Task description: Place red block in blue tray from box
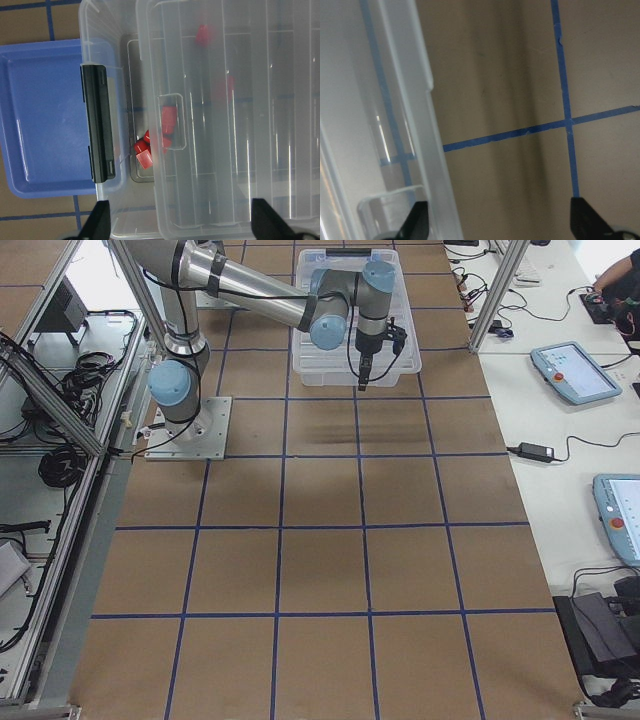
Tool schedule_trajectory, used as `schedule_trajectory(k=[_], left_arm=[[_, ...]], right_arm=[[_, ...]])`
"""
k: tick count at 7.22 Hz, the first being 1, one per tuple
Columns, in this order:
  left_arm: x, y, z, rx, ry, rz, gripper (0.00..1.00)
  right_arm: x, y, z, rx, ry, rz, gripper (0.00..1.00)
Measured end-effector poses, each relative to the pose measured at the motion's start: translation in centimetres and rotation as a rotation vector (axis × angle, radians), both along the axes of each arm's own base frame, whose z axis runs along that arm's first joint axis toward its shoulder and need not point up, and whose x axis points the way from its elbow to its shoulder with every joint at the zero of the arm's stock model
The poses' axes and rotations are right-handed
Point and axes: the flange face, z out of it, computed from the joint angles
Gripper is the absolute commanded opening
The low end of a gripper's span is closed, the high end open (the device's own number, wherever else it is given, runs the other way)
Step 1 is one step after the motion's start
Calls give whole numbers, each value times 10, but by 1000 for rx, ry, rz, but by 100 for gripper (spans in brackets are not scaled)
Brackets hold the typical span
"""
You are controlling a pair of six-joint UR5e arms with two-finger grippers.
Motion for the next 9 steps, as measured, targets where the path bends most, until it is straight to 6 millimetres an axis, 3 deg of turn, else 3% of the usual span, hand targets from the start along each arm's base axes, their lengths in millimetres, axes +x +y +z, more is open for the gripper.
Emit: schedule_trajectory(k=[2,6,9], left_arm=[[3,-4,-22,29,1,-12,100],[5,-20,-77,35,4,-50,100],[5,-36,-109,56,6,-48,100]], right_arm=[[-31,0,-1,18,8,-9,100],[-54,-3,4,12,12,17,100],[-84,-2,7,17,9,-5,100]])
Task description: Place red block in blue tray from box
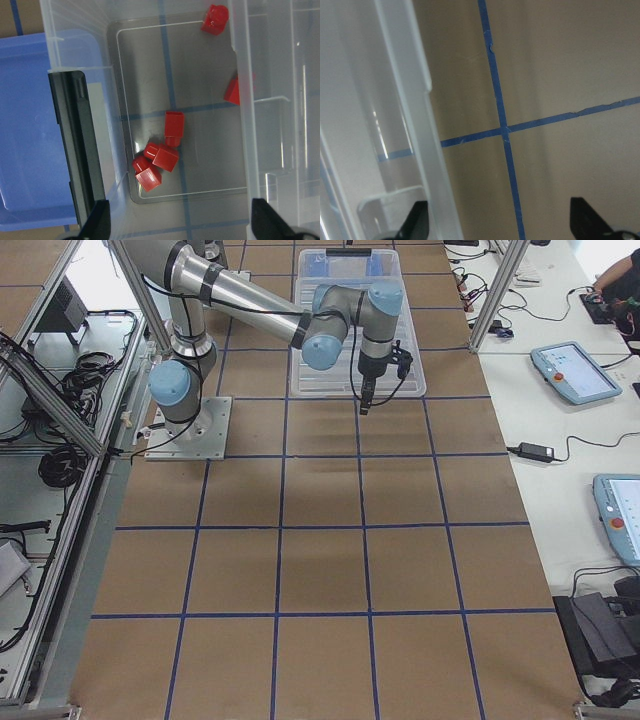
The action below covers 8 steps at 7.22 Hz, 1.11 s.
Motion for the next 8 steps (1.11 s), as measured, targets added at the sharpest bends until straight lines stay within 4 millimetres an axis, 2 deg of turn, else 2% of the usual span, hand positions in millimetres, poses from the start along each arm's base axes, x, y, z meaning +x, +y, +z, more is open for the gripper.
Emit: schedule_trajectory(k=[3,4,5,6,8], left_arm=[[-1,-10,-39,37,3,-14,100],[-2,-9,-57,32,5,-34,100],[-4,-9,-81,15,16,-46,100],[-7,-8,-109,-17,36,-54,100],[-9,-3,-149,-60,50,-67,100]], right_arm=[[-21,3,4,-2,-2,-9,100],[-21,4,6,-3,-5,-9,100],[-15,5,16,-23,-14,-4,100],[1,5,44,-71,-34,13,100],[47,8,121,-125,-113,51,100]])
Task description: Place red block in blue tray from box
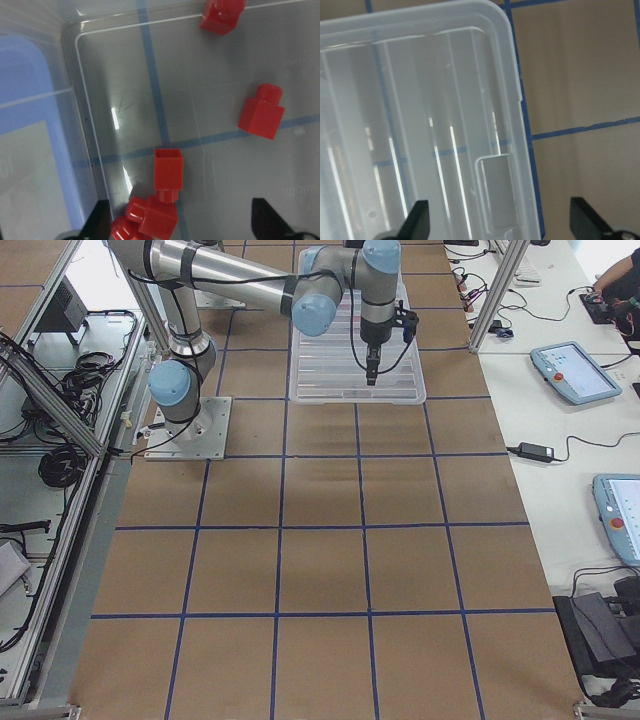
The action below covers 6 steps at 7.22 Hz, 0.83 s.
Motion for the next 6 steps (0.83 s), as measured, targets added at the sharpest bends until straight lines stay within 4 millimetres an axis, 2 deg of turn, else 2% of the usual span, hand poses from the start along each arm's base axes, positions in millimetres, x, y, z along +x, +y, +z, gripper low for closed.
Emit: schedule_trajectory(k=[1,3,6], left_arm=[[0,1,-10,2,1,-3,100],[0,1,-30,34,0,9,100],[0,5,-56,88,-1,52,100]], right_arm=[[24,2,26,-16,-39,20,100],[64,10,45,-21,-65,41,100],[80,27,53,22,-71,34,100]])
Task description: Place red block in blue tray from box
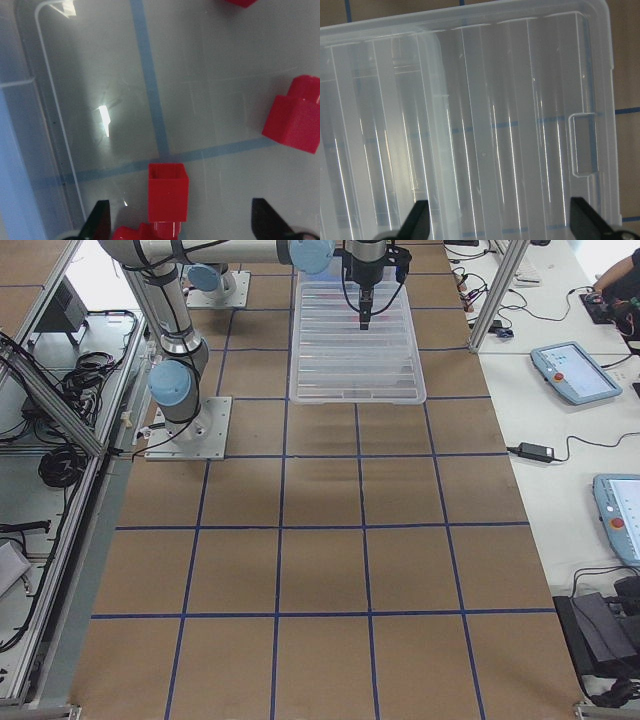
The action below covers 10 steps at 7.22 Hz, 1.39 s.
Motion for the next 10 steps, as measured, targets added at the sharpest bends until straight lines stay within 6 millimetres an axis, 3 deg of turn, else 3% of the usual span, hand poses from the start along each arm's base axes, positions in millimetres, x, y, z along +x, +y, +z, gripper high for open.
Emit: schedule_trajectory(k=[1,3,4,5,8,10], left_arm=[[0,2,-11,17,-1,14,94],[1,2,-30,-7,-6,9,33],[2,1,-34,-14,-11,7,8],[3,0,-34,-18,-14,5,0],[2,-2,-13,-25,-20,13,0],[2,-21,38,-5,-18,22,0]], right_arm=[[5,3,2,5,2,4,100],[25,9,2,7,12,21,100],[29,10,1,7,17,25,100],[30,9,0,8,20,26,100],[31,7,-5,16,21,28,100],[26,5,-7,18,24,34,100]])
